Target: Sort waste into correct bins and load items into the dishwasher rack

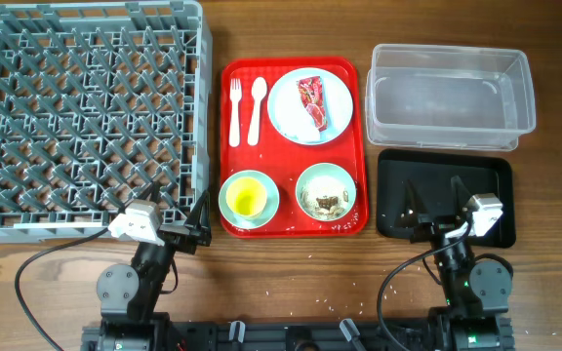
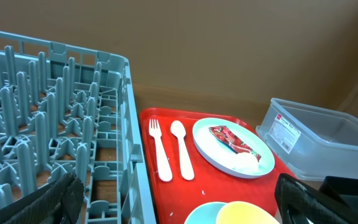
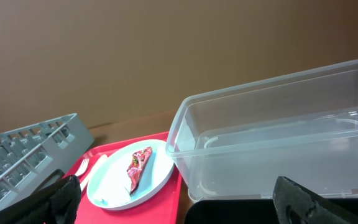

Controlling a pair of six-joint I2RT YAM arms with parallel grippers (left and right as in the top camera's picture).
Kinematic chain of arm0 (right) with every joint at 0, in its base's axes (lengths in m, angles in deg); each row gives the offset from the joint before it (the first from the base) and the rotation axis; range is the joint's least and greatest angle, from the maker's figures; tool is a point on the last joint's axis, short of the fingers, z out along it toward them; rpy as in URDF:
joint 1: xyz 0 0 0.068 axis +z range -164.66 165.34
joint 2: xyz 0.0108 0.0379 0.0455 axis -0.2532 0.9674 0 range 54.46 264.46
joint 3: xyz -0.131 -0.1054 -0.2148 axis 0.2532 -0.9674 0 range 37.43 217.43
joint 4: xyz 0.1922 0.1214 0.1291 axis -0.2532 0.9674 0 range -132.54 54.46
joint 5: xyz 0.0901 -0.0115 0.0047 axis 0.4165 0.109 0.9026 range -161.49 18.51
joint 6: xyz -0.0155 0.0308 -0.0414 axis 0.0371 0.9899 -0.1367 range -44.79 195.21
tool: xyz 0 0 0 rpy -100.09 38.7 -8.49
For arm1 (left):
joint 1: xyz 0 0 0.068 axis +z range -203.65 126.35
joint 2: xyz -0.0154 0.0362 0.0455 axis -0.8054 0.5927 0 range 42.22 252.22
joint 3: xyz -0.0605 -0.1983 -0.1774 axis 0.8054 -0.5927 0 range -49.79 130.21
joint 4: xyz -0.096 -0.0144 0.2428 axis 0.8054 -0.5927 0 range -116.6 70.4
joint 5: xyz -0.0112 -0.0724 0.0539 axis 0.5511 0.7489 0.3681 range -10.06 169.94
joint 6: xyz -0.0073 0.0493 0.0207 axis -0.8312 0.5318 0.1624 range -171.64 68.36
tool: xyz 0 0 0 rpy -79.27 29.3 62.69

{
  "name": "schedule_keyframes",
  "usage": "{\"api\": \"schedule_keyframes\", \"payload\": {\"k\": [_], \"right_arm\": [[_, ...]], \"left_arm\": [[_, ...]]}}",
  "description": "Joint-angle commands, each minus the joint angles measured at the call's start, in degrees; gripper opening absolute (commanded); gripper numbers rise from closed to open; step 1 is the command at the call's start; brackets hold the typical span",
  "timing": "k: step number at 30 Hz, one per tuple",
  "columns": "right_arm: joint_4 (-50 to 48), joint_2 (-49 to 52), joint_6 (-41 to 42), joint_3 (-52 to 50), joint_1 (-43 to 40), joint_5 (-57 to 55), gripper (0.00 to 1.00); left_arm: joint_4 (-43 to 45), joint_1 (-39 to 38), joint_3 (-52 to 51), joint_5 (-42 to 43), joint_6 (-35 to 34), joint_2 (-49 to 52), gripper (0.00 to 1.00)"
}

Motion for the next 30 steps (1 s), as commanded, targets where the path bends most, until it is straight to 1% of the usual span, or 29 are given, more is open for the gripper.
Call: {"api": "schedule_keyframes", "payload": {"k": [1,16,17,20,22,23,24,25,26,28,29,30], "right_arm": [[-0.20,0.02,0.46,-0.09,-0.20,0.46,1.00],[-0.26,0.02,1.05,-0.09,-0.20,0.48,1.00],[-0.26,0.02,3.67,-0.09,-0.20,0.48,1.00],[-0.20,0.02,14.88,-0.09,-0.20,0.55,1.00],[-0.39,0.04,24.63,-0.09,-0.20,3.06,1.00],[-0.83,0.04,26.01,-0.07,-0.20,5.99,1.00],[-1.03,0.04,24.72,-0.07,-0.20,9.64,1.00],[-1.27,0.15,21.38,-0.07,-0.17,13.81,1.00],[-0.98,0.46,16.61,0.44,-0.17,19.23,1.00],[0.37,0.63,14.91,3.34,-0.20,21.75,1.00],[0.63,0.63,14.40,4.94,-0.17,22.03,1.00],[0.63,0.70,12.83,7.63,-0.17,23.04,1.00]], "left_arm": [[-0.28,0.11,-0.15,0.24,-0.31,-0.31,1.00],[-0.02,0.11,-0.15,0.24,-0.31,-0.24,1.00],[0.28,0.11,-0.15,0.28,-0.33,-0.24,1.00],[-0.35,0.11,-0.15,0.63,-0.35,-0.24,1.00],[-0.17,0.11,-0.13,2.93,-0.37,0.15,1.00],[0.24,0.11,-0.15,4.13,-0.37,0.20,1.00],[0.76,0.11,-0.15,6.01,-0.37,0.20,1.00],[1.68,0.11,-0.15,8.44,-0.39,0.20,1.00],[6.10,0.11,-0.15,12.68,-3.28,0.20,1.00],[14.10,0.11,0.02,13.88,-8.48,0.20,1.00],[17.38,0.11,0.81,13.86,-9.33,0.20,1.00],[18.01,0.13,2.34,13.81,-9.27,0.20,1.00]]}}
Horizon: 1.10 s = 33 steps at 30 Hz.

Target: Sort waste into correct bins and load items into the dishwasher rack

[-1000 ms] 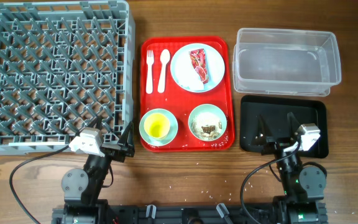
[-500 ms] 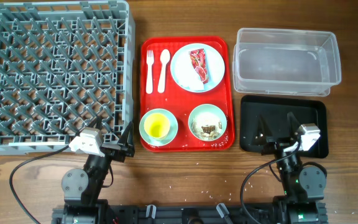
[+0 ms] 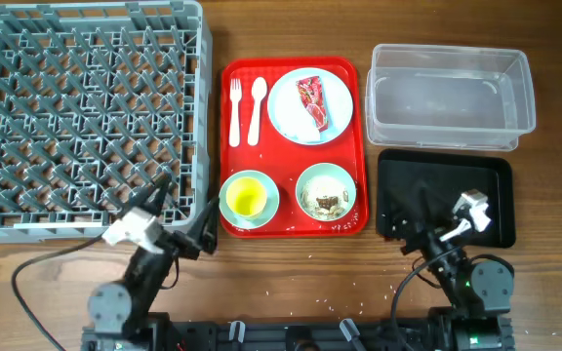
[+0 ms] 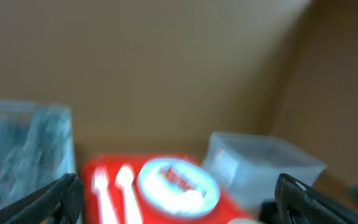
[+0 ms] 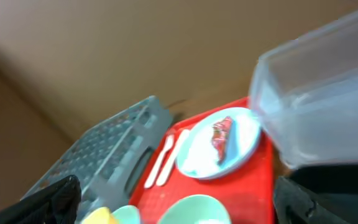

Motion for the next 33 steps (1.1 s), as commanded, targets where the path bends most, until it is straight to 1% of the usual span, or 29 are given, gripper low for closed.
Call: {"api": "schedule_keyframes", "payload": {"k": [1,3,4,6,8,9,10,12,13,14,15,16,17,18,19,21,22,23,25,26,28,30,32,33], "right_arm": [[-0.13,0.83,-6.73,10.10,-0.13,8.02,1.00],[2.14,3.76,-11.34,17.88,-0.13,10.67,1.00],[6.95,7.39,-13.00,24.46,-0.13,10.64,1.00],[16.26,13.77,-15.74,33.97,-0.13,10.60,1.00],[28.89,24.11,-15.80,46.84,-0.13,10.60,1.00],[32.89,27.89,-16.44,51.12,-0.13,10.62,1.00],[39.91,34.36,-18.80,58.69,-0.13,10.60,1.00],[51.43,44.26,-24.55,70.38,-0.13,10.58,1.00],[56.00,48.37,-27.85,75.19,-0.13,10.38,1.00],[58.64,52.02,-29.49,79.21,-0.13,10.38,1.00],[58.77,53.96,-28.57,80.96,-0.15,10.43,1.00],[58.77,57.11,-23.65,83.21,-0.13,11.74,1.00],[57.24,59.32,-21.75,83.60,-0.07,14.36,1.00],[56.48,61.13,-23.04,83.60,0.33,16.28,0.99],[56.76,63.54,-23.58,83.60,1.73,15.67,0.94],[57.61,68.70,-24.46,83.60,6.23,9.68,0.86],[57.88,71.49,-24.39,83.60,9.38,5.44,0.85],[58.18,76.19,-23.96,83.60,14.78,-1.11,0.84],[56.96,81.96,-21.16,83.62,20.50,-9.49,0.82],[54.84,85.99,-19.65,83.60,23.56,-14.51,0.80],[50.51,92.17,-16.44,83.60,26.25,-21.20,0.79],[45.99,98.27,-14.25,83.60,26.93,-24.30,0.76],[41.99,104.65,-13.53,83.60,26.86,-24.61,0.72],[40.13,107.93,-13.33,83.60,26.86,-24.61,0.71]], "left_arm": [[0.98,0.17,5.38,3.41,-4.46,0.11,1.00],[-3.50,0.17,11.06,3.19,-4.46,1.73,1.00],[-7.41,0.17,16.46,3.19,-4.44,4.46,1.00],[-14.21,0.17,23.65,3.19,-4.26,9.14,1.00],[-24.39,0.17,33.92,3.21,-4.26,17.16,1.00],[-28.15,0.17,37.77,3.21,-4.24,20.17,1.00],[-35.41,0.17,45.03,3.19,-2.62,25.79,1.00],[-45.07,0.17,54.05,3.19,-0.46,32.81,1.00],[-48.50,0.17,57.22,3.19,-0.13,35.54,1.00],[-50.80,0.17,59.47,3.21,-0.15,37.77,1.00],[-51.89,0.17,60.50,3.21,-0.15,39.08,1.00],[-53.11,0.17,60.87,3.21,-0.15,40.39,1.00],[-54.29,0.17,60.87,3.21,-0.15,41.24,1.00],[-55.06,0.17,60.87,3.21,-0.15,41.94,1.00],[-56.59,0.17,60.87,3.19,-0.15,42.62,1.00],[-59.14,0.17,60.87,3.19,-0.15,43.89,1.00],[-60.19,0.17,60.87,3.19,-0.15,44.48,1.00],[-60.85,0.17,60.87,3.21,-0.15,45.03,1.00],[-61.16,0.17,60.87,3.21,-0.15,45.88,1.00],[-61.16,0.17,60.87,3.21,-0.15,46.31,1.00],[-61.16,0.17,60.87,3.21,-0.15,46.82,1.00],[-61.16,0.17,60.87,3.21,-0.15,47.01,1.00],[-61.16,0.17,60.87,3.21,-0.15,47.08,1.00],[-61.16,0.17,60.87,3.21,-0.15,47.17,1.00]]}}
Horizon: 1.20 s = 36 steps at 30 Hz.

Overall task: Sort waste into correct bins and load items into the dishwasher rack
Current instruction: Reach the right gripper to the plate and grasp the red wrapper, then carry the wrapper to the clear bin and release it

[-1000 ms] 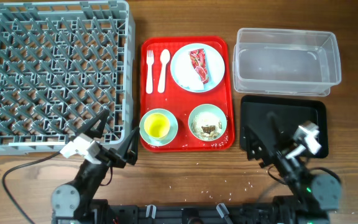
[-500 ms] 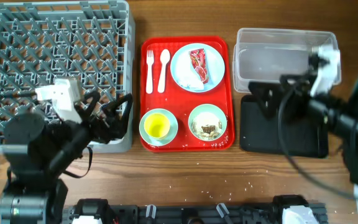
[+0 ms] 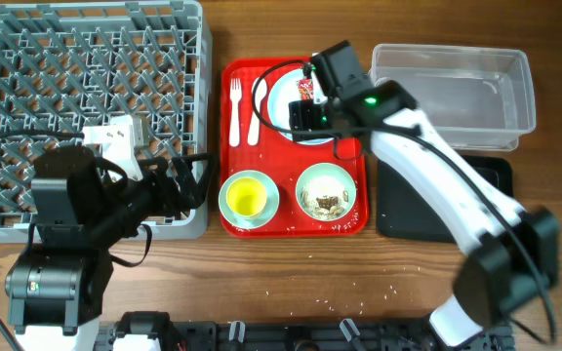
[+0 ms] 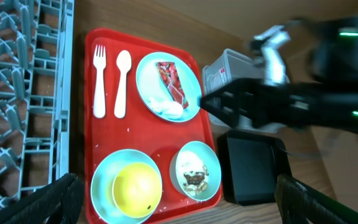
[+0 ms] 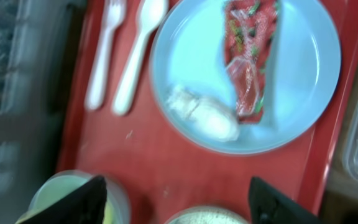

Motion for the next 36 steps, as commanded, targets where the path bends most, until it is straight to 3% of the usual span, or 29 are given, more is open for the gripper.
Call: {"api": "schedule_keyframes", "payload": {"k": [1,4,5,6,8,9,16,18,21,23,24,25,27,28,32,36], "right_arm": [[-4.31,9.31,3.21,0.66,-0.24,-4.83,0.70],[-9.20,16.41,5.31,0.66,-0.37,-4.79,0.62],[-9.90,17.79,5.70,0.66,-0.42,-4.70,0.54],[-10.23,18.47,5.68,0.66,-0.42,-4.57,0.46],[-9.94,19.10,5.62,0.63,-0.42,-4.61,0.14],[-9.40,18.64,5.64,0.66,-0.42,-4.55,0.04],[-5.20,-2.54,8.66,0.66,-4.00,-5.38,0.04],[-2.67,-9.51,10.14,0.66,-7.48,-10.62,0.04],[3.06,-11.08,10.14,0.13,-13.27,-23.41,0.04],[4.07,-8.11,8.83,-1.36,-18.14,-21.59,0.04],[3.39,-5.92,6.73,-1.75,-19.96,-17.99,0.06],[2.36,-4.35,5.14,-1.75,-20.92,-16.35,0.16],[-1.88,-1.44,0.28,-1.70,-22.67,-14.01,0.74],[-2.58,-1.46,0.28,-1.70,-23.12,-12.15,0.83],[-4.57,-6.03,0.22,0.00,-20.52,-2.27,0.87],[-7.32,-5.64,-3.91,-0.33,-5.53,-2.27,0.79]], "left_arm": [[0.17,0.17,0.70,0.46,0.98,0.17,1.00],[0.17,0.17,0.70,0.48,0.98,0.17,1.00],[0.17,0.17,0.70,0.48,0.98,0.17,1.00],[0.17,0.17,0.70,0.48,0.98,0.17,1.00],[0.17,0.17,0.70,0.48,0.98,0.17,1.00],[0.17,0.17,0.70,0.48,0.98,0.17,1.00],[0.17,0.17,0.70,0.48,0.98,0.17,1.00],[0.17,0.17,0.70,0.48,0.98,0.17,1.00],[0.17,0.17,0.70,0.48,0.98,0.17,1.00],[0.17,0.17,0.70,0.46,0.98,0.17,1.00],[0.17,0.17,0.70,0.48,0.98,0.17,1.00],[0.17,0.17,0.70,0.48,0.98,0.17,1.00],[0.17,0.17,0.70,0.48,0.98,0.17,1.00],[0.17,0.17,0.70,0.48,0.98,0.17,1.00],[0.17,0.17,0.70,0.48,0.98,0.17,1.00],[0.17,0.17,0.70,0.48,0.98,0.17,1.00]]}}
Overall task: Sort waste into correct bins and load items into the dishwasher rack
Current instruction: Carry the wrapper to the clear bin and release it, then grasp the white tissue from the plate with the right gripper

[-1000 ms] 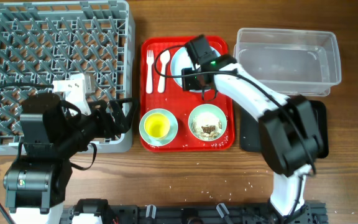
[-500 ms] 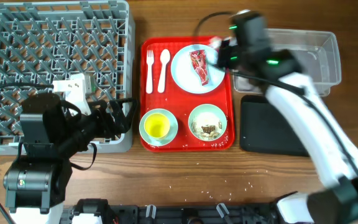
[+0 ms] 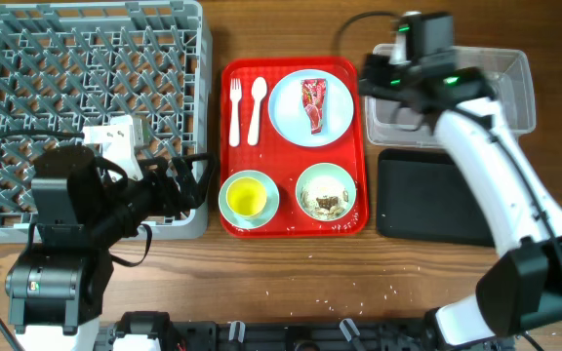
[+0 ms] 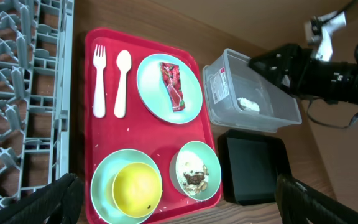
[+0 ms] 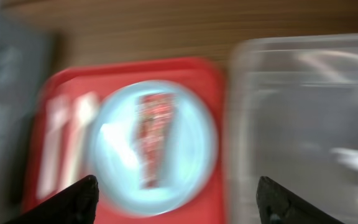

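The red tray (image 3: 286, 156) holds a white fork (image 3: 234, 109), a white spoon (image 3: 257, 107), a teal plate (image 3: 291, 122) with a red wrapper (image 3: 313, 105), a yellow cup (image 3: 248, 198) in a teal bowl, and a bowl with food scraps (image 3: 326, 195). A white crumpled wad (image 4: 248, 104) lies in the clear bin (image 3: 501, 93). My right gripper (image 3: 395, 83) hangs open over that bin's left end; its view is blurred. My left gripper (image 3: 179, 185) is open at the front right corner of the grey rack (image 3: 76, 97), holding nothing.
A black bin (image 3: 437, 200) sits in front of the clear bin, right of the tray. The right arm stretches from the table's front right across the black bin. Small crumbs dot the wood in front of the tray.
My right gripper was over the plate and is now over the clear bin's left end. The white wad has left the plate and lies in the clear bin. The left arm is unchanged.
Both arms first sat low at the table's front edge. Then both were raised a little. Later the left gripper was by the rack's corner and the right over the plate with wad and wrapper. Now the wad is in the clear bin.
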Controlling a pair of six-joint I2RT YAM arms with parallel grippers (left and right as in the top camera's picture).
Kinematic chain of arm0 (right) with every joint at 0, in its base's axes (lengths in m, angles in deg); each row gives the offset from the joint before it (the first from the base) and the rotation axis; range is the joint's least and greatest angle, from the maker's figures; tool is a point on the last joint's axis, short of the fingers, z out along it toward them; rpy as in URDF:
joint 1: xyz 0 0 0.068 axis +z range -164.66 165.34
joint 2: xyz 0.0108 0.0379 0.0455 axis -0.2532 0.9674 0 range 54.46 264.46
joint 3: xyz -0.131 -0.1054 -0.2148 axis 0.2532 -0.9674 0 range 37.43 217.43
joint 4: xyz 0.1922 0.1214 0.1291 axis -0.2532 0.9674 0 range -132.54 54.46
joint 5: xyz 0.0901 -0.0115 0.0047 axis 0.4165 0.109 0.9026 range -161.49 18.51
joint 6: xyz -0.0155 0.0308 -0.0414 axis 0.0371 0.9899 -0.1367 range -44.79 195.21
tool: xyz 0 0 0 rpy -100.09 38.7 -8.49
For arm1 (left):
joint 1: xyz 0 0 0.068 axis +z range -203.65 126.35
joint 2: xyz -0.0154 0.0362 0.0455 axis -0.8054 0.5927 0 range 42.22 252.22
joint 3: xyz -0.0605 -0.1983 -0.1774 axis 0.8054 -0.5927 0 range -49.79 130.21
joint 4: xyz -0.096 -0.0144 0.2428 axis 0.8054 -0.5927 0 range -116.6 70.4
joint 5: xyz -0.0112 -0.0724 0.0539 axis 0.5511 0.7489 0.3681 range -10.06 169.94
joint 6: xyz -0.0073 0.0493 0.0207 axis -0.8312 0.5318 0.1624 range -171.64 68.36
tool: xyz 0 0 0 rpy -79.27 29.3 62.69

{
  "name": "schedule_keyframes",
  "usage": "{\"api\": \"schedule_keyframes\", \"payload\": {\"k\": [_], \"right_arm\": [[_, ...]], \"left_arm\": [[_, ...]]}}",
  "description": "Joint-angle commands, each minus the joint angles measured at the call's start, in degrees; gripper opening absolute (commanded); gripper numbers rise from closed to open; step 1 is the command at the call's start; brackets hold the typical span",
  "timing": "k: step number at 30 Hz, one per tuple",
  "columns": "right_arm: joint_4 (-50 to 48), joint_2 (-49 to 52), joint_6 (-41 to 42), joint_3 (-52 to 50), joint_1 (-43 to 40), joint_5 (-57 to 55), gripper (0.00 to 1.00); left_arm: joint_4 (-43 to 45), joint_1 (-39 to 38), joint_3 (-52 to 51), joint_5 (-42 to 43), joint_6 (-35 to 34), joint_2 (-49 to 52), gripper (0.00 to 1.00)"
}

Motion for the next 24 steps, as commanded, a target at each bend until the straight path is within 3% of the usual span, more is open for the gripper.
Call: {"api": "schedule_keyframes", "payload": {"k": [1,4,9,11,13,14,20,24], "right_arm": [[-3.10,3.10,-2.19,1.01,10.91,-4.24,0.79],[-8.98,12.87,0.28,1.01,13.31,-13.75,0.79],[-11.47,26.14,5.25,1.01,11.26,-12.00,0.68],[-11.26,27.21,5.31,1.01,11.26,-10.78,0.45],[-11.23,26.40,5.64,1.14,11.26,-8.13,0.11],[-11.15,25.35,5.66,1.16,11.15,-6.82,0.05],[-7.21,4.52,8.70,1.16,8.22,-8.07,0.04],[2.78,-0.61,10.84,0.90,2.60,-21.35,0.04]], "left_arm": [[0.15,0.17,0.70,0.50,0.98,0.15,1.00],[0.15,0.17,0.70,0.50,0.98,0.15,1.00],[0.15,0.17,0.70,0.50,0.98,0.15,1.00],[0.15,0.17,0.70,0.50,0.98,0.15,1.00],[0.15,0.17,0.70,0.50,0.98,0.15,1.00],[0.15,0.17,0.70,0.50,0.98,0.15,1.00],[0.15,0.17,0.70,0.50,0.98,0.15,1.00],[0.15,0.17,0.70,0.50,0.98,0.15,1.00]]}}
